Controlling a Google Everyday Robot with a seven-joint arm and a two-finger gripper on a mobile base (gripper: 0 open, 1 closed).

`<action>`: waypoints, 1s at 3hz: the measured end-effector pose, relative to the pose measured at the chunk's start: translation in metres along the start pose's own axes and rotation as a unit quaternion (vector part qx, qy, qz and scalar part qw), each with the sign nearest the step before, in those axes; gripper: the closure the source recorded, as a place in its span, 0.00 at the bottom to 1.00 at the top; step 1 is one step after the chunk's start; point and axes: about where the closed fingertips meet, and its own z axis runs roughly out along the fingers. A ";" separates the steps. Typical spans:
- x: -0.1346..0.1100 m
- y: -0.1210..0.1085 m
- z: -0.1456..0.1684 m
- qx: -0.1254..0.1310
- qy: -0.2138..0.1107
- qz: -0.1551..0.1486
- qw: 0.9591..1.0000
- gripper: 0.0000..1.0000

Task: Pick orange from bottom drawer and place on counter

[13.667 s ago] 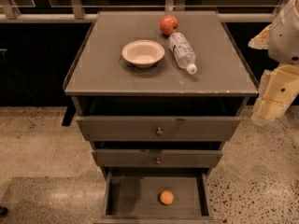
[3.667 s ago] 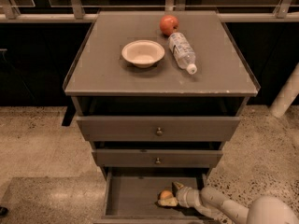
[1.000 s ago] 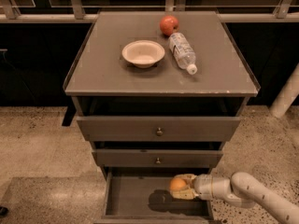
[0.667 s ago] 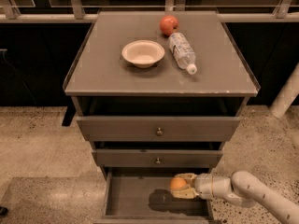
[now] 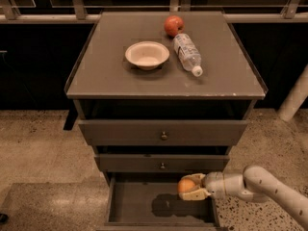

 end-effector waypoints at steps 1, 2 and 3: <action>-0.053 0.031 -0.039 -0.009 0.000 -0.046 0.999 1.00; -0.102 0.050 -0.085 0.011 -0.011 -0.093 0.996 1.00; -0.141 0.068 -0.137 0.046 -0.024 -0.133 0.990 1.00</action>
Offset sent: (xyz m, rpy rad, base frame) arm -0.0236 -0.0751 0.2182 -0.0379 -0.3146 0.0108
